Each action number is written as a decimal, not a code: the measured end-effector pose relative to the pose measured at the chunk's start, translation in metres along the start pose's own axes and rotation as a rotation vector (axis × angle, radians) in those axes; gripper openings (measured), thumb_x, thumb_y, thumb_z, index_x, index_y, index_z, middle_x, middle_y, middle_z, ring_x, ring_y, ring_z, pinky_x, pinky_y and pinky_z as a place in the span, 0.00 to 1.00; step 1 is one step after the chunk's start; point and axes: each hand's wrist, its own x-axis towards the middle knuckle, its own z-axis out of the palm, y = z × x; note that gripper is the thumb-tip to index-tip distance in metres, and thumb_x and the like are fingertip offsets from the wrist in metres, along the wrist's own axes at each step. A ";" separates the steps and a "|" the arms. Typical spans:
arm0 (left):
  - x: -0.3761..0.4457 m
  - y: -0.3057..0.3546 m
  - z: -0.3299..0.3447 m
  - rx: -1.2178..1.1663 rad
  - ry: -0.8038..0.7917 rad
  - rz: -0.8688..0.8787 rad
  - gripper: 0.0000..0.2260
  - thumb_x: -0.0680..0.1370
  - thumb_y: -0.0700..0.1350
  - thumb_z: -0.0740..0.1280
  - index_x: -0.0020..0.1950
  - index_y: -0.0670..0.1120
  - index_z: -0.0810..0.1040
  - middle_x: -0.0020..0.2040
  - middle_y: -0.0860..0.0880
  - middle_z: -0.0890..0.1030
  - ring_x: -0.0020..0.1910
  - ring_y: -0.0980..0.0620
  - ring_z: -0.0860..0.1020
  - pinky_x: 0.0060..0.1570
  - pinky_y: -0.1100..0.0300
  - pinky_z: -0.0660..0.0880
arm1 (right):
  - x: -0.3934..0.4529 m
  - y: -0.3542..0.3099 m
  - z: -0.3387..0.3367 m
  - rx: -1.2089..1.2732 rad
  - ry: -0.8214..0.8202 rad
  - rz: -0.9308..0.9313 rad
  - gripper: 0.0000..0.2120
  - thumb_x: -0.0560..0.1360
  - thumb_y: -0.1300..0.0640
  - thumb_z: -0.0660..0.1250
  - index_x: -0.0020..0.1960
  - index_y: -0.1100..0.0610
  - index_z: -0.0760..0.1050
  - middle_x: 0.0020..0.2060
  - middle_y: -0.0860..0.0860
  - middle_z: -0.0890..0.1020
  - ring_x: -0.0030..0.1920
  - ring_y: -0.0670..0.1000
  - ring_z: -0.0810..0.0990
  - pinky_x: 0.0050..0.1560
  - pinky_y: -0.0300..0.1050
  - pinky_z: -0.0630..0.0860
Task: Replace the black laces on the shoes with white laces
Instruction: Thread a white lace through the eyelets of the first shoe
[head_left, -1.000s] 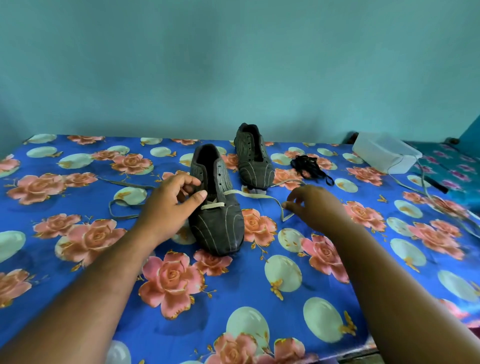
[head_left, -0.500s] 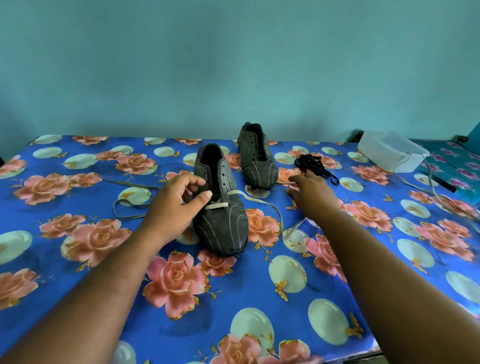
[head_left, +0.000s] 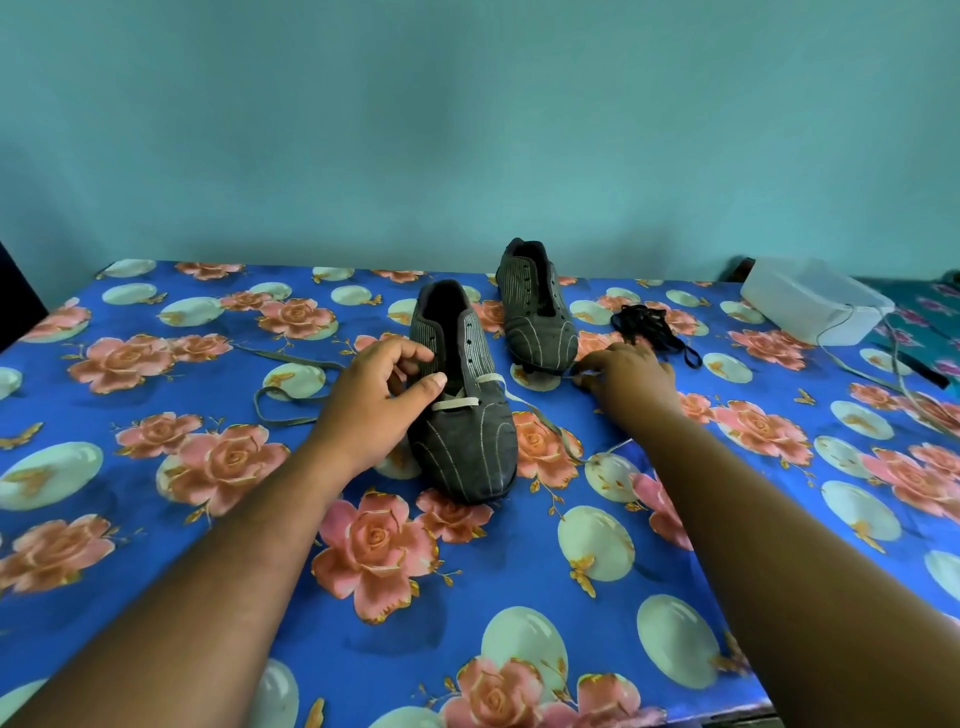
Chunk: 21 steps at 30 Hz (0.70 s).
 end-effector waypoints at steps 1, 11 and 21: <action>0.000 0.001 -0.001 -0.007 -0.003 -0.011 0.09 0.78 0.48 0.73 0.57 0.55 0.78 0.53 0.50 0.79 0.50 0.52 0.78 0.51 0.58 0.76 | 0.000 0.002 0.000 -0.008 0.023 0.007 0.09 0.81 0.48 0.64 0.59 0.42 0.81 0.59 0.51 0.78 0.67 0.57 0.69 0.63 0.56 0.66; 0.002 0.006 -0.005 -0.105 0.022 -0.119 0.12 0.79 0.48 0.71 0.62 0.51 0.77 0.53 0.51 0.79 0.47 0.64 0.77 0.48 0.67 0.72 | -0.035 -0.060 -0.037 0.724 0.140 -0.227 0.04 0.81 0.55 0.65 0.47 0.51 0.75 0.34 0.49 0.80 0.33 0.52 0.76 0.37 0.47 0.72; 0.002 0.000 -0.005 0.049 -0.045 -0.086 0.25 0.72 0.55 0.77 0.66 0.55 0.74 0.63 0.53 0.74 0.59 0.59 0.76 0.56 0.58 0.77 | -0.038 -0.122 -0.047 0.405 -0.098 -0.526 0.03 0.74 0.54 0.70 0.42 0.51 0.77 0.30 0.45 0.77 0.31 0.43 0.74 0.36 0.46 0.72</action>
